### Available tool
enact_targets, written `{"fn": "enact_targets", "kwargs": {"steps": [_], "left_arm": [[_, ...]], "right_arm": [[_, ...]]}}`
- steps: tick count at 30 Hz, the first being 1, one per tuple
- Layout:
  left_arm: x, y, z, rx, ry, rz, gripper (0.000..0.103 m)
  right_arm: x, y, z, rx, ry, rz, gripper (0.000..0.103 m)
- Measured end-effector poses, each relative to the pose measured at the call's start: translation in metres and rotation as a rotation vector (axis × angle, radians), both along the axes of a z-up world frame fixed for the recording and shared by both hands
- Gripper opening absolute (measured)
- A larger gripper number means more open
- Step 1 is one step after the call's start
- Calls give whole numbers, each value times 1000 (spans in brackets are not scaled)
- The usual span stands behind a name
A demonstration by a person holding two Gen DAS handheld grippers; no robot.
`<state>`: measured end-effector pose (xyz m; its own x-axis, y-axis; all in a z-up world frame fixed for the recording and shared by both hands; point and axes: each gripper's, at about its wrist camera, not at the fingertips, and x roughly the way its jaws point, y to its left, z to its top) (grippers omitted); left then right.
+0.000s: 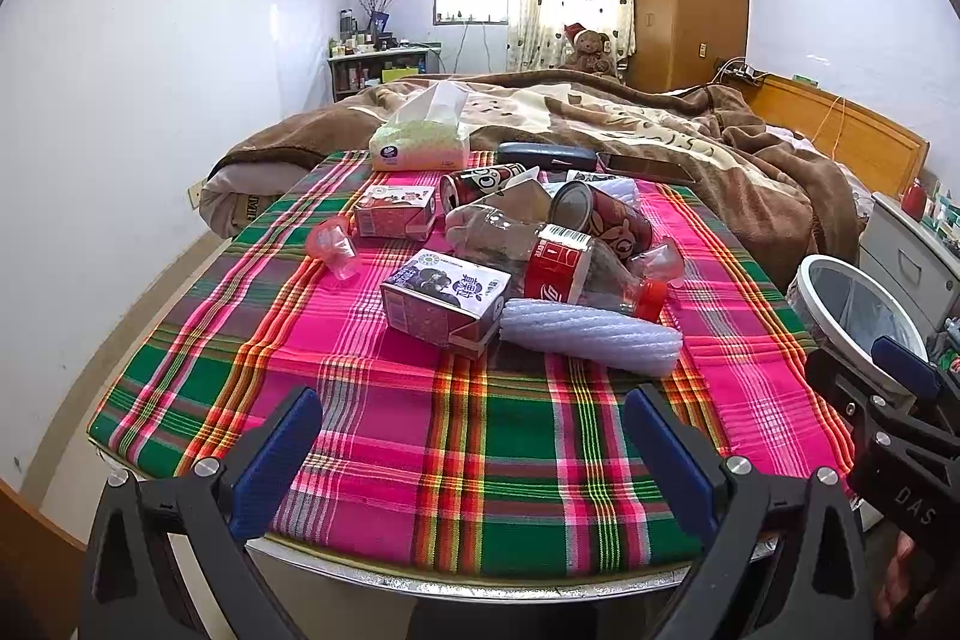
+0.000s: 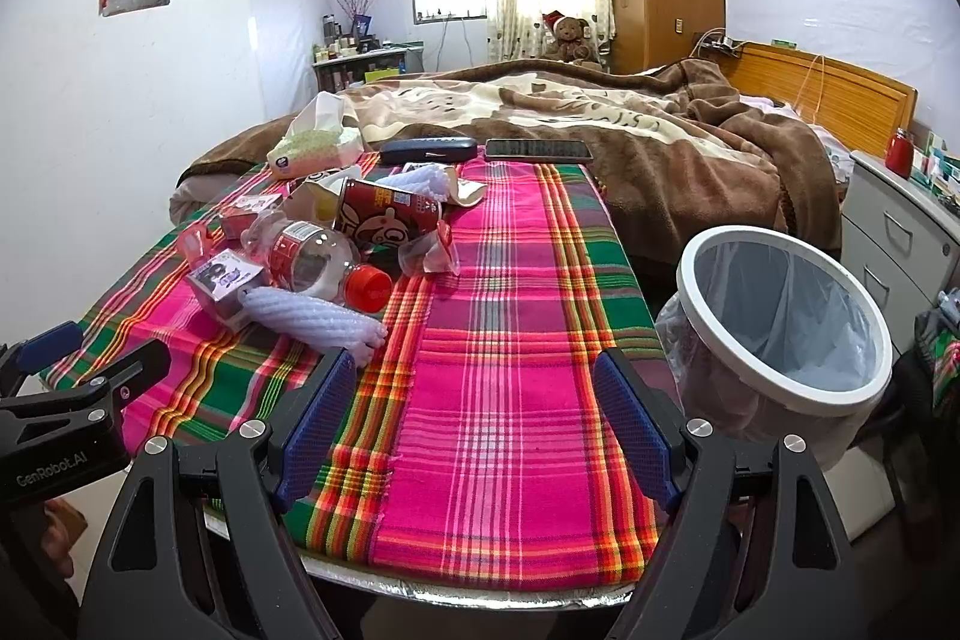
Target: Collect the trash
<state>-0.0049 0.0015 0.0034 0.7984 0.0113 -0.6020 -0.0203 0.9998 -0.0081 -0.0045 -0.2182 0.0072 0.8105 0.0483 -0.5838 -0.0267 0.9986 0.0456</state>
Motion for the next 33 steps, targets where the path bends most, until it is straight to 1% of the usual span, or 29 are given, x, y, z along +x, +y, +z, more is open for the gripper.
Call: {"fn": "enact_targets", "kwargs": {"steps": [33], "left_arm": [[-2,0,3,-3,-4,1,102]], "right_arm": [[0,1,0,-3,-3,0,83]]}}
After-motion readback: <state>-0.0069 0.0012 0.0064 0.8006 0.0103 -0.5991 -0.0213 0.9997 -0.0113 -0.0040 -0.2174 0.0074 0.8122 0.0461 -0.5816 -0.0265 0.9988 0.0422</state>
